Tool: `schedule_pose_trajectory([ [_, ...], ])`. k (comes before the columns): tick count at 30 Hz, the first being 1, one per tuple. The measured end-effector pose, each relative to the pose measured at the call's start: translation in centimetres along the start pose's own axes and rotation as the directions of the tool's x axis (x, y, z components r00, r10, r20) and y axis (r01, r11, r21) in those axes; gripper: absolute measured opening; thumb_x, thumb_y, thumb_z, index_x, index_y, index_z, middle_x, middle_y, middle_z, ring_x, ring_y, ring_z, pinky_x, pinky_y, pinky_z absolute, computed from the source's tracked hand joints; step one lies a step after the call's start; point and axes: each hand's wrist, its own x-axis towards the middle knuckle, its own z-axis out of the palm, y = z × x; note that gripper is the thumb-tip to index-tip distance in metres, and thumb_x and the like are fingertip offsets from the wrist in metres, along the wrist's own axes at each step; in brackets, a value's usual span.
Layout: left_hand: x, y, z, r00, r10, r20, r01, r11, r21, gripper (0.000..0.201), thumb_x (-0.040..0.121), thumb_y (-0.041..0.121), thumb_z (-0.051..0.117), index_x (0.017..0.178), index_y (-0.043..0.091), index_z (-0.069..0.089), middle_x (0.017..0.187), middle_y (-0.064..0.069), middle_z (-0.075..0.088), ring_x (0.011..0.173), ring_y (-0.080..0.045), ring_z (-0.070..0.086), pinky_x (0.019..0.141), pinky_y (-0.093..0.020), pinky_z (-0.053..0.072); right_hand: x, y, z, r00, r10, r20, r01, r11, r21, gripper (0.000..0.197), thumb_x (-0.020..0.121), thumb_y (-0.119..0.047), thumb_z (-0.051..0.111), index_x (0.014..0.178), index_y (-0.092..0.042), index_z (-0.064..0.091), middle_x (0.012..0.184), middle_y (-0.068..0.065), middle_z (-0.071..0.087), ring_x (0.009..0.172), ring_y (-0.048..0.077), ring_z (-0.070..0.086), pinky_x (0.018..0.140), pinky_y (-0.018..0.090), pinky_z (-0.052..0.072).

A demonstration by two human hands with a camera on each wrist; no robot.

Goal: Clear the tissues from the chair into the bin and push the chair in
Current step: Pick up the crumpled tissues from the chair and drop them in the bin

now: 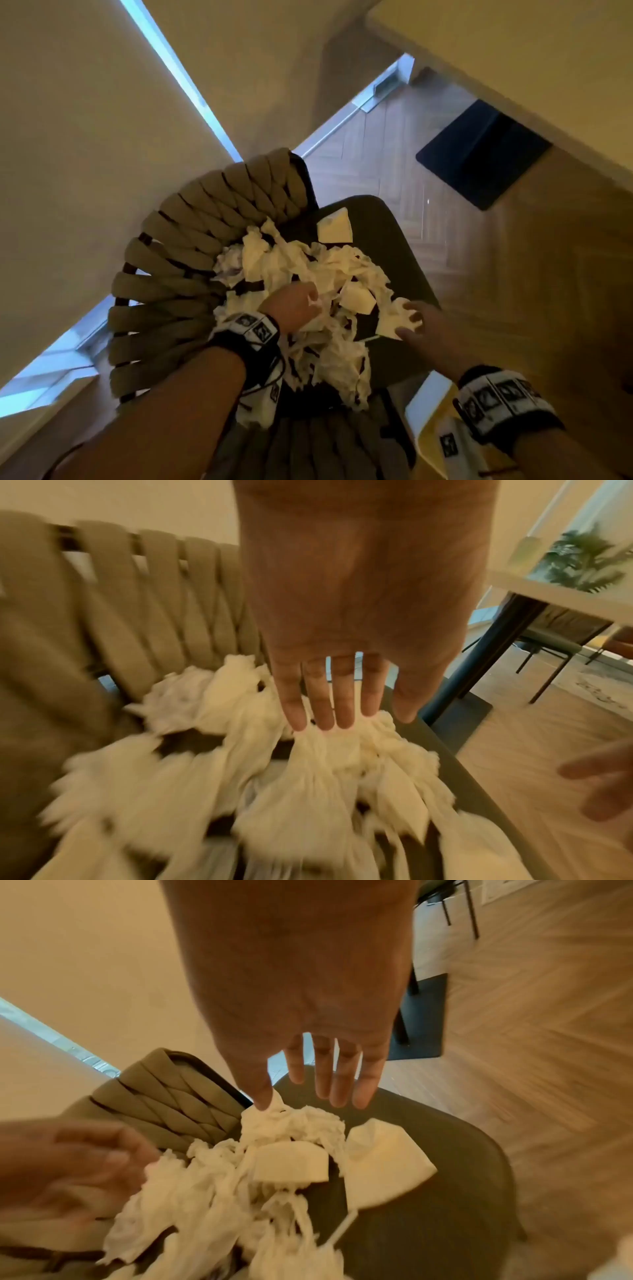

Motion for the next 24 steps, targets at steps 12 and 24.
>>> schedule_pose_trajectory([
  [12, 25.3, 0.8, -3.1, 0.977, -0.09, -0.194, 0.124, 0.978, 0.169, 0.089, 0.07, 0.047, 0.076, 0.142, 0.016, 0.032, 0.142, -0.015, 0.04, 0.126, -0.035, 0.046, 0.1, -0.047, 0.045, 17.5, -2.7, 1.6, 0.962, -0.239, 0.133, 0.271, 0.9, -0.342, 0.085, 0.076, -0.035, 0.075, 0.145, -0.033, 0.026, 0.142, 0.001, 0.035, 0.129, 0.024, 0.038, 0.104, 0.039, 0.041],
  [24, 21.6, -2.6, -5.2, 0.909, -0.048, -0.414, 0.012, 0.996, -0.088, 0.034, 0.078, 0.022, 0.068, 0.105, 0.004, 0.058, 0.11, -0.017, 0.062, 0.101, -0.033, 0.059, 0.072, -0.032, 0.04, 21.9, -5.4, 7.1, 0.974, -0.218, 0.066, 0.226, 0.887, -0.403, 0.07, 0.078, -0.05, 0.066, 0.134, -0.022, 0.034, 0.132, 0.011, 0.038, 0.111, 0.036, 0.054, 0.086, 0.042, 0.048],
])
